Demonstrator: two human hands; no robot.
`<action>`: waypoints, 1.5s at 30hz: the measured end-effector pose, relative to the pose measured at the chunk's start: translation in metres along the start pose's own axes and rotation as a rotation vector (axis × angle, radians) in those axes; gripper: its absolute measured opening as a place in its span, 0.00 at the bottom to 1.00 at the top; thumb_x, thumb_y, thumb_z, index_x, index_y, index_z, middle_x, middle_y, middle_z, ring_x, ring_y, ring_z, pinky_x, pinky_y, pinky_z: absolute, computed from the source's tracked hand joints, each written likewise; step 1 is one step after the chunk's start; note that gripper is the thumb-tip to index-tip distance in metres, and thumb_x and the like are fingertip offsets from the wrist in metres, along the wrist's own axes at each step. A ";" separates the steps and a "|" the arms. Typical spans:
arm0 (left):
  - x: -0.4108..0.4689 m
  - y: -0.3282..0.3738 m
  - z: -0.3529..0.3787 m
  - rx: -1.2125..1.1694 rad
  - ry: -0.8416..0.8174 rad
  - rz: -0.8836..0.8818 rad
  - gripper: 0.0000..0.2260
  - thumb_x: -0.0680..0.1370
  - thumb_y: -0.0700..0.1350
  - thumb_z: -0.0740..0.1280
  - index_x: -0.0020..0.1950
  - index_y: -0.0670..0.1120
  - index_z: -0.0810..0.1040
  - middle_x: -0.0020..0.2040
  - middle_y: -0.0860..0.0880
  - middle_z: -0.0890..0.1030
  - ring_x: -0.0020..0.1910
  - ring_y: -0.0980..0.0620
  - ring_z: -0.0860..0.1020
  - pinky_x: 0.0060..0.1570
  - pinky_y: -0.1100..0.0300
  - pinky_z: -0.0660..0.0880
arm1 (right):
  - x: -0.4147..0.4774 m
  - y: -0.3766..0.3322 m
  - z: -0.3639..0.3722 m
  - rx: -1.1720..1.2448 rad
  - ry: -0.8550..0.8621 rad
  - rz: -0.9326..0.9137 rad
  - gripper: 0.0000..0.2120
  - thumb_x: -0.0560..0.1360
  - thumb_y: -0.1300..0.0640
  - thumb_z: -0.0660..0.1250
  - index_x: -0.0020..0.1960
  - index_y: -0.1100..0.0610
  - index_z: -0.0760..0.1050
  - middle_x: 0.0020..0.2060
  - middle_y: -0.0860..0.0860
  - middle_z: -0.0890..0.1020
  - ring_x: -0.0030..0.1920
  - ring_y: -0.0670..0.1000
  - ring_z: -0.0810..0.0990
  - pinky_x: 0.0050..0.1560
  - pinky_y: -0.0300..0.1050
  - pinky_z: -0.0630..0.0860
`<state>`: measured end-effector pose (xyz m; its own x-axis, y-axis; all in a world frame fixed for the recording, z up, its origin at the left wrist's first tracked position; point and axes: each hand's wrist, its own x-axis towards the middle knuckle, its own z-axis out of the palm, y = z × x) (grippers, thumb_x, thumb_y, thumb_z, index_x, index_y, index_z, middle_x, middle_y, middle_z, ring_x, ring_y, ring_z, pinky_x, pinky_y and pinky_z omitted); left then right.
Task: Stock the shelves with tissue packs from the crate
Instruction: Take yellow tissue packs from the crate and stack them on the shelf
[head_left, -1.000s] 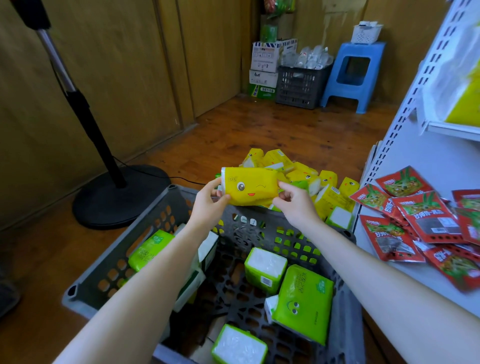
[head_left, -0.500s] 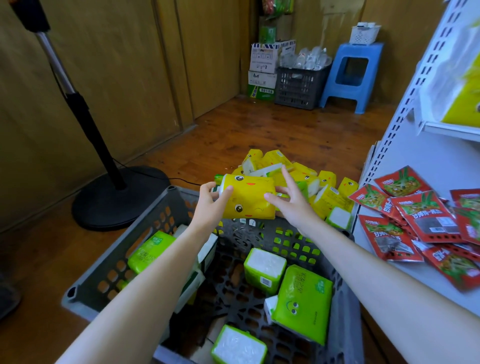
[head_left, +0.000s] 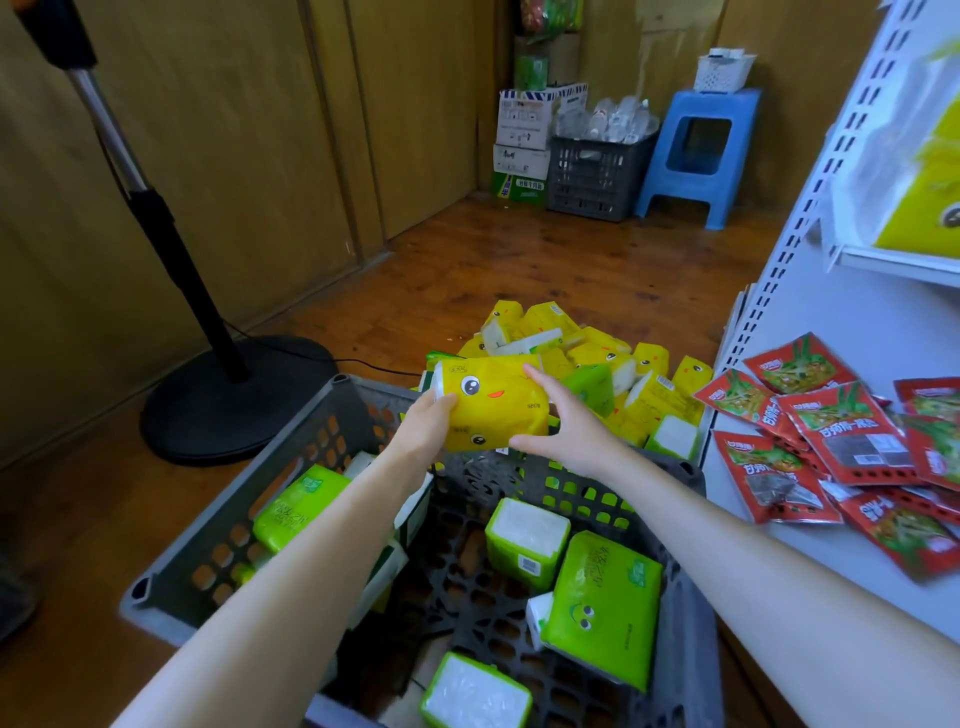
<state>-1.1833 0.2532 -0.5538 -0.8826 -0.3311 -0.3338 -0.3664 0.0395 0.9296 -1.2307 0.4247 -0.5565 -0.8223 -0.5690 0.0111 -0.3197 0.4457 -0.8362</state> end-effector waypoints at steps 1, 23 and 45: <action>-0.002 0.002 0.000 0.000 0.016 0.013 0.12 0.82 0.50 0.53 0.62 0.50 0.70 0.50 0.44 0.78 0.47 0.43 0.77 0.48 0.51 0.74 | 0.001 0.000 0.000 0.025 0.027 -0.010 0.40 0.71 0.56 0.72 0.75 0.45 0.52 0.75 0.46 0.55 0.74 0.48 0.54 0.68 0.42 0.57; -0.122 0.236 0.103 -0.190 -0.419 0.770 0.14 0.74 0.60 0.57 0.56 0.66 0.75 0.63 0.61 0.75 0.58 0.59 0.76 0.59 0.54 0.68 | -0.083 -0.144 -0.227 0.344 0.864 -0.505 0.25 0.68 0.61 0.74 0.60 0.48 0.68 0.57 0.47 0.74 0.59 0.49 0.75 0.57 0.44 0.76; -0.137 0.307 0.403 1.197 -0.281 1.350 0.25 0.77 0.58 0.62 0.73 0.53 0.65 0.72 0.49 0.67 0.70 0.48 0.65 0.67 0.55 0.63 | -0.215 0.077 -0.506 0.007 1.264 0.258 0.28 0.67 0.61 0.74 0.64 0.58 0.68 0.59 0.57 0.71 0.57 0.53 0.73 0.49 0.36 0.68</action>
<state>-1.2939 0.6911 -0.2856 -0.6909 0.6411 0.3342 0.6795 0.7337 -0.0028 -1.3168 0.9311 -0.3462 -0.7333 0.5798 0.3551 -0.0866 0.4384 -0.8946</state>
